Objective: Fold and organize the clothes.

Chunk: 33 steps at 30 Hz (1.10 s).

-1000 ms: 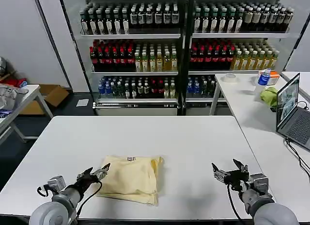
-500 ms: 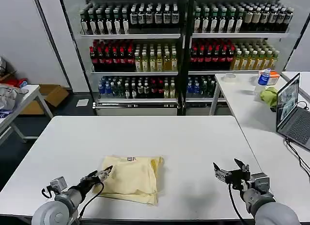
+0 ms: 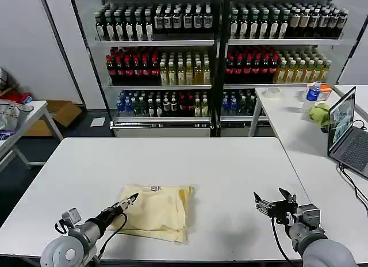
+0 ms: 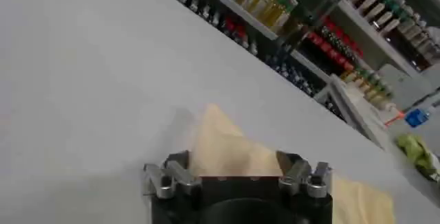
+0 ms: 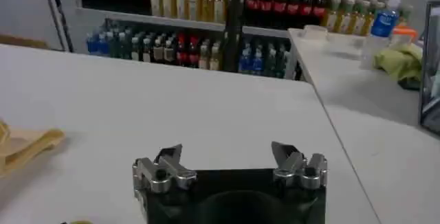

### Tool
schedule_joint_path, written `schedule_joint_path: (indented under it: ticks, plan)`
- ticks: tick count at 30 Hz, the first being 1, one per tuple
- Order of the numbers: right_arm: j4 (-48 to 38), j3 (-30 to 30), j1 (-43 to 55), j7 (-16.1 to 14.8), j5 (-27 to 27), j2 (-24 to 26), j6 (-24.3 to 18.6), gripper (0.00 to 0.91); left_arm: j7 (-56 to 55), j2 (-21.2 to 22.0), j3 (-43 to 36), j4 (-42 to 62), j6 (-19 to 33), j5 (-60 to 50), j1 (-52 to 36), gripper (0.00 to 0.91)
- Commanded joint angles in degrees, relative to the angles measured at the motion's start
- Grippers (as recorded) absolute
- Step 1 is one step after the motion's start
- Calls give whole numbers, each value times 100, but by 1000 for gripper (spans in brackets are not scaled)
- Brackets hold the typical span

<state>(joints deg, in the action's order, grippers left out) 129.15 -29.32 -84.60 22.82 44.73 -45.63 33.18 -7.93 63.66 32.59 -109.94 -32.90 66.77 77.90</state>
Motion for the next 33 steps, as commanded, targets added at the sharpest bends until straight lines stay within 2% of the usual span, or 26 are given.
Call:
schedule_joint_path:
  ticks: [1,25,29,32,33]
  plan:
    - [11,-16,-14,5,1,-15,1,907,47,9,-13,54,51,204,-18,10]
    - [64,-46,-37,20,1,-6,0,907,60,210,236,-2,105,642,11,10]
    - [67,-69,-40,11,2,4,0,907,-19,43,728,-80,59,1087,-14,10]
    - [63,-90,-43,-5,5,-6,-1,907,-85,-225,1415,-49,-1,1397,-89,10]
    - [63,-91,-39,-10,6,-17,0,907,-114,-444,1736,-22,-11,1557,-134,10]
